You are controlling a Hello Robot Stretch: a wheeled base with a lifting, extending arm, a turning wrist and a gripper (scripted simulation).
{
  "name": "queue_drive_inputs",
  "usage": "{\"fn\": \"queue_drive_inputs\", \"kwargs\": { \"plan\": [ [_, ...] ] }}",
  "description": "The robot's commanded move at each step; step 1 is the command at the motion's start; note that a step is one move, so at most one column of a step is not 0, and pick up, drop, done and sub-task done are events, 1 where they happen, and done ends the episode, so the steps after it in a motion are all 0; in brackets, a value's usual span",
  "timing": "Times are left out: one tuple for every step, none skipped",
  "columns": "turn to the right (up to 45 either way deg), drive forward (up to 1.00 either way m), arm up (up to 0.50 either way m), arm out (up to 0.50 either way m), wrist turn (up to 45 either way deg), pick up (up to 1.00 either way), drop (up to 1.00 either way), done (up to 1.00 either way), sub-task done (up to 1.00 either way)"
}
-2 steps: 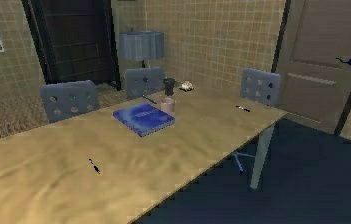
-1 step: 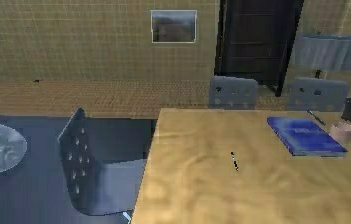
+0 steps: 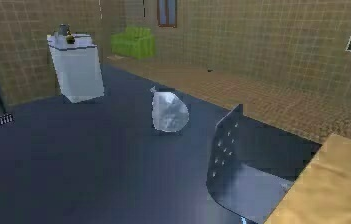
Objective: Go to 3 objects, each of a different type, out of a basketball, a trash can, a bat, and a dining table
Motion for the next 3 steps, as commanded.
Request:
{"fn": "queue_drive_inputs", "kwargs": {
  "plan": [
    [-45.0,0.0,0.0,0.0,0.0,0.0,0.0,0.0,0.0],
    [0.0,0.5,0.0,0.0,0.0,0.0,0.0,0.0,0.0],
    [0.0,1.0,0.0,0.0,0.0,0.0,0.0,0.0,0.0]
  ]
}}
